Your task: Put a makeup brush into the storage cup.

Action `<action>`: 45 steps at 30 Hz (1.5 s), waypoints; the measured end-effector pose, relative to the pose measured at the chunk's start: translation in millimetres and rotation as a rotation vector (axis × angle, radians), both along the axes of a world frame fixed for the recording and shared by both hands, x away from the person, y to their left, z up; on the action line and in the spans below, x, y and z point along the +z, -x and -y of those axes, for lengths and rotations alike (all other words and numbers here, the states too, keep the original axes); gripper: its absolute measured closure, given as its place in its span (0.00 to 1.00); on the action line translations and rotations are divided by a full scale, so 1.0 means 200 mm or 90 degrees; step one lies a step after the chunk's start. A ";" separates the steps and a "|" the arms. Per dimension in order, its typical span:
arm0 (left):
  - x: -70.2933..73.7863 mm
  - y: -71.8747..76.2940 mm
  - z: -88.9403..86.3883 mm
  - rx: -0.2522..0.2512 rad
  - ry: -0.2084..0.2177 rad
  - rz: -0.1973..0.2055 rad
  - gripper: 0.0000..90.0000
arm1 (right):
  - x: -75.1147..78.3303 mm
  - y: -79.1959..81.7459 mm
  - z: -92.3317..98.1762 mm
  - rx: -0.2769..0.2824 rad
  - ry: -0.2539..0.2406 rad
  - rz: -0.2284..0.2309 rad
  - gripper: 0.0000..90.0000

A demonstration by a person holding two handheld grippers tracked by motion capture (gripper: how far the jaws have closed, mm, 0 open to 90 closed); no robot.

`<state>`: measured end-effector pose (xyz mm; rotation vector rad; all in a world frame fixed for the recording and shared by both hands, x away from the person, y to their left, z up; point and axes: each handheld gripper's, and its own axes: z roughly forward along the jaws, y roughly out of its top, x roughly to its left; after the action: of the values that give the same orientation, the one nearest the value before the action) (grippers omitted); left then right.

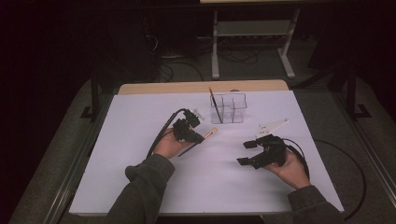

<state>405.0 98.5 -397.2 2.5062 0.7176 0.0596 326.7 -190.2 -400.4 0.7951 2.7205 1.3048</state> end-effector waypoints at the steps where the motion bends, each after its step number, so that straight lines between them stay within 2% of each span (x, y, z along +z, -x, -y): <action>1: 0.00 0.01 0.00 0.003 0.003 -0.001 0.93 | 0.00 0.00 0.00 0.000 0.001 0.000 0.28; 6: 0.02 0.02 -0.01 -0.005 0.007 0.003 0.93 | 0.00 0.00 -0.01 0.000 0.003 -0.001 0.28; 13: 0.04 0.05 -0.03 0.004 0.022 -0.005 0.93 | 0.00 0.00 -0.01 -0.001 0.004 -0.001 0.28; 14: 0.05 0.05 -0.04 -0.005 0.013 -0.006 0.93 | 0.00 0.00 -0.01 -0.002 0.004 -0.002 0.28; 15: 0.05 0.05 -0.04 0.001 0.022 -0.007 0.93 | 0.00 0.00 -0.01 -0.002 0.004 -0.002 0.28; 23: 0.07 0.07 -0.06 -0.011 0.028 -0.004 0.93 | -0.01 0.00 -0.02 0.000 0.007 -0.006 0.28; 29: 0.08 0.10 -0.07 -0.021 0.024 -0.001 0.93 | -0.01 0.00 -0.02 0.000 0.004 -0.004 0.28; 45: 0.13 0.18 -0.13 -0.042 0.059 0.001 0.93 | -0.01 0.01 -0.07 0.012 0.003 -0.011 0.27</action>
<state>368.1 125.2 -372.2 2.4386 0.6218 0.0044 323.9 -176.7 -402.2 0.7860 2.7499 1.3009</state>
